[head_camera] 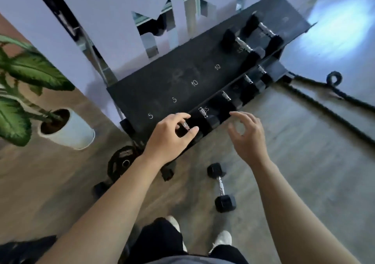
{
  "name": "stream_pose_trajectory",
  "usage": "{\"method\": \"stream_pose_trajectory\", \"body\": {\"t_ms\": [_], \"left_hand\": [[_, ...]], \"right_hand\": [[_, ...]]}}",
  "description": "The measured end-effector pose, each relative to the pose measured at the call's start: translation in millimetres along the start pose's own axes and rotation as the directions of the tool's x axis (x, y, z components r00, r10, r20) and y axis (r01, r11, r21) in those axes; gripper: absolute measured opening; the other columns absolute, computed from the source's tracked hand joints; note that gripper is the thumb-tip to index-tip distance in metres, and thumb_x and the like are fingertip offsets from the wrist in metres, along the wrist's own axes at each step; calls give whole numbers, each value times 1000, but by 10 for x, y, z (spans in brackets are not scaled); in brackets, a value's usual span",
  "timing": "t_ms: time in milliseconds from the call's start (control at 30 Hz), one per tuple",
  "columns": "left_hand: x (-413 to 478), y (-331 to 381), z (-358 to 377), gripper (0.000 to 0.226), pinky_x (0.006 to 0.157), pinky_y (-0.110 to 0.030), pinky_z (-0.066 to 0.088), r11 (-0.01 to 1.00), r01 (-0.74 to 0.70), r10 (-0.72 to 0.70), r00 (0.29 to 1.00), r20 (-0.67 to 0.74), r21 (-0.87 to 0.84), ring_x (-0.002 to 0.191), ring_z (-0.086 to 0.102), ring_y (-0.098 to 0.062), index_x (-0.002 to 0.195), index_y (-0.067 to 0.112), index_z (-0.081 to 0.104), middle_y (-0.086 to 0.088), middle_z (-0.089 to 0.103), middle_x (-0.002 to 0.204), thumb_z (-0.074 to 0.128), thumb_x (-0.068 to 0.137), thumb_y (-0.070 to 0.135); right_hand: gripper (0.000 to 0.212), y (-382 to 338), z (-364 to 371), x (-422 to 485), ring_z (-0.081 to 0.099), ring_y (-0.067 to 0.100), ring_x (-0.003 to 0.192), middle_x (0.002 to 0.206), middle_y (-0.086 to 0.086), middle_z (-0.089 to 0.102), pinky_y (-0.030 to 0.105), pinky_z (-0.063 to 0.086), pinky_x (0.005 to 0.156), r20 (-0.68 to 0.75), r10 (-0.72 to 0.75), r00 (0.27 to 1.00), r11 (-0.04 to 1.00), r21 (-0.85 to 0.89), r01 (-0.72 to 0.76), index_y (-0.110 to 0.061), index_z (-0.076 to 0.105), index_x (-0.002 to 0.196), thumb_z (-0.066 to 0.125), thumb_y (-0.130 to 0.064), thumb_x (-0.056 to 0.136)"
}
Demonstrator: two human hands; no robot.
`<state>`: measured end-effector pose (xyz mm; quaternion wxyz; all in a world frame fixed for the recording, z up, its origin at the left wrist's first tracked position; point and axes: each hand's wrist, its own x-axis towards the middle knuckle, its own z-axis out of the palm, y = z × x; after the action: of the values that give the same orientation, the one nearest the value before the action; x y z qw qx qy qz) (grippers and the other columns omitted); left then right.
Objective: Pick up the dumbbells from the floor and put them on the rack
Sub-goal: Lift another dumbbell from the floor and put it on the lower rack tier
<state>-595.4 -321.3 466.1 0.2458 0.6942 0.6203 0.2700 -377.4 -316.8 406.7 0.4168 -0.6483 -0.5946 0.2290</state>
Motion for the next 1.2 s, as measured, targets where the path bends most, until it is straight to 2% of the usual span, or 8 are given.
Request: {"method": "stream_pose_trajectory", "body": {"t_ms": [67, 167, 367, 600, 733, 867, 1100, 1200], "left_hand": [[273, -14, 190, 38, 82, -12, 46, 997, -77, 78, 994, 77, -21, 91, 59, -5, 119, 25, 65, 7, 64, 108, 71, 85, 41], [676, 23, 604, 39, 83, -25, 51, 978, -190, 205, 945, 256, -85, 93, 61, -12, 120, 22, 65, 2, 65, 108, 70, 86, 41], [1092, 165, 1370, 39, 81, -30, 55, 943, -282, 329, 712, 620, -177, 83, 65, -13, 117, 21, 67, 2, 68, 95, 71, 85, 43], [1040, 22, 2037, 39, 88, -33, 53, 951, -298, 236, 524, 818, -84, 93, 64, -16, 116, 23, 65, 1, 67, 98, 69, 86, 47], [965, -349, 2620, 37, 86, -31, 49, 968, -250, 127, 550, 825, 17, 94, 62, -15, 114, 25, 65, 4, 66, 97, 66, 87, 50], [993, -1027, 3393, 38, 83, -30, 44, 980, -154, -9, 597, 802, 126, 98, 60, -19, 112, 21, 66, 4, 65, 96, 63, 88, 51], [1339, -2767, 5329, 48, 89, -32, 40, 970, 96, -223, 704, 674, 221, 115, 56, -26, 115, 15, 67, -6, 65, 122, 60, 89, 54], [1398, -3507, 6127, 61, 98, -36, 41, 945, 226, -327, 705, 630, 236, 121, 52, -29, 125, 13, 62, -9, 59, 131, 64, 84, 58]], "right_hand": [[33, 124, 4, -65, 55, 25, 114, 124, 2, 67, 26, 36, 99, -80, 124, 989, 992, -6, -125, -19, 69, 123, 67, -18, 90], [34, 311, -9, -218, 55, 26, 115, 126, 4, 66, 30, 39, 104, -245, 313, 917, 948, 16, -319, -20, 68, 124, 66, -19, 90], [35, 521, -13, -728, 58, 28, 114, 127, 6, 66, 31, 39, 103, -464, 624, 629, 735, 77, -674, -17, 67, 126, 64, -19, 91], [33, 910, 248, -1113, 59, 25, 113, 128, 5, 65, 38, 46, 103, -527, 789, 318, 550, 374, -747, -14, 66, 126, 62, -19, 94], [31, 1558, 563, -1115, 62, 22, 111, 127, 6, 67, 30, 46, 98, -456, 866, 206, 455, 549, -701, -13, 67, 124, 62, -19, 94], [30, 2365, 1154, -1184, 61, 20, 115, 124, 4, 68, 34, 48, 101, -369, 922, 118, 346, 644, -682, -17, 68, 122, 60, -22, 94], [30, 4427, 2730, -1472, 57, 19, 98, 112, 3, 67, 26, 40, 85, -208, 956, -206, 69, 843, -533, -11, 67, 121, 60, -24, 94], [37, 5265, 3478, -1630, 58, 22, 106, 118, 3, 66, 33, 45, 95, -133, 941, -310, -31, 882, -471, -14, 66, 122, 60, -35, 92]]}}
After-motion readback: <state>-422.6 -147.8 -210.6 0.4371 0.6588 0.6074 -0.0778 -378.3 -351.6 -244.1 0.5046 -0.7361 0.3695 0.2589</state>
